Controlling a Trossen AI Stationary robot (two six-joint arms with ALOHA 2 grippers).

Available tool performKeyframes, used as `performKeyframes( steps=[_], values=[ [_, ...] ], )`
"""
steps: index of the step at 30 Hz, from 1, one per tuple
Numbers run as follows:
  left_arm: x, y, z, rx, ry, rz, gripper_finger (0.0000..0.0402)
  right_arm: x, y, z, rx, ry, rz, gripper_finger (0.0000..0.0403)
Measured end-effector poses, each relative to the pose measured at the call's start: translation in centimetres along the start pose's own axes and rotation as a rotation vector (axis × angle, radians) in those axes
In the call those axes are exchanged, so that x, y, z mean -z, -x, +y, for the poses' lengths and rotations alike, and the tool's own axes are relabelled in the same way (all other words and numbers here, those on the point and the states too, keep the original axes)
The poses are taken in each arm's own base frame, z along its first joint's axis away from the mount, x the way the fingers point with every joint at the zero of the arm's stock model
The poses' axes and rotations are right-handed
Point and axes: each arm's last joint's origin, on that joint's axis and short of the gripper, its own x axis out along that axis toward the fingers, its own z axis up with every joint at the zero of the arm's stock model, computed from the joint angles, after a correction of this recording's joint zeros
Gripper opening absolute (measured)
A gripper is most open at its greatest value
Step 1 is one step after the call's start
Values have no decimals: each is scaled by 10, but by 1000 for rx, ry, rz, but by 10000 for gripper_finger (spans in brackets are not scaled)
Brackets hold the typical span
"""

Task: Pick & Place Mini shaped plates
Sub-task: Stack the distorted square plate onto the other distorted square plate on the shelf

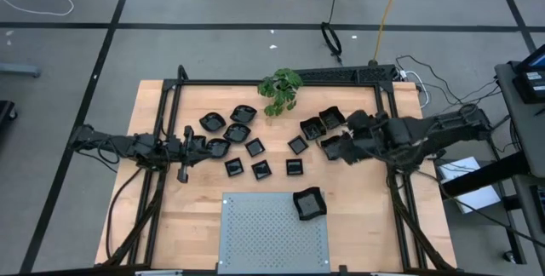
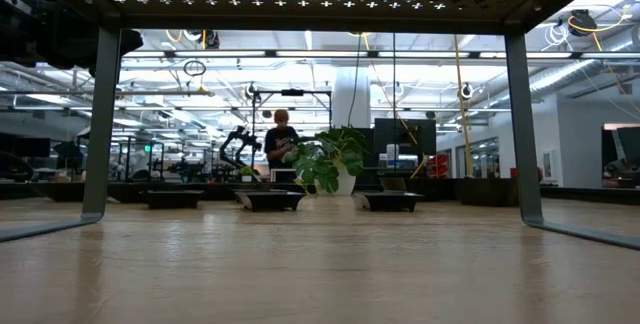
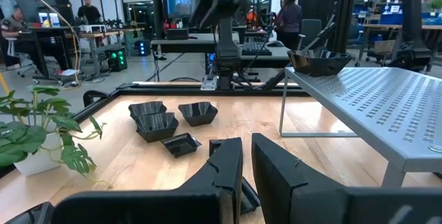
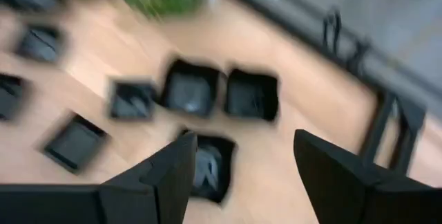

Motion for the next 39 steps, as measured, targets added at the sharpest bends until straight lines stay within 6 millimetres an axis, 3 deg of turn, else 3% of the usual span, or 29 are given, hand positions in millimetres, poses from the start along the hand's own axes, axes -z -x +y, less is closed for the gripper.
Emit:
performKeyframes(
  steps=[5, 10, 17, 27, 39],
  values=[
    [0, 0, 0, 0, 0, 0, 35, 10, -45, -19, 53, -56, 155, 229],
    [0, 0, 0, 0, 0, 0, 35, 20, -91, -22, -98, -117, 234, 228],
    [0, 0, 0, 0, 0, 0, 35, 39, -131, -26, -179, -134, 268, 228],
    [0, 0, 0, 0, 0, 0, 35, 66, -156, -27, -177, -140, 264, 228],
    [0, 0, 0, 0, 0, 0, 35, 66, -158, -25, -213, -167, 261, 228]
  ],
)
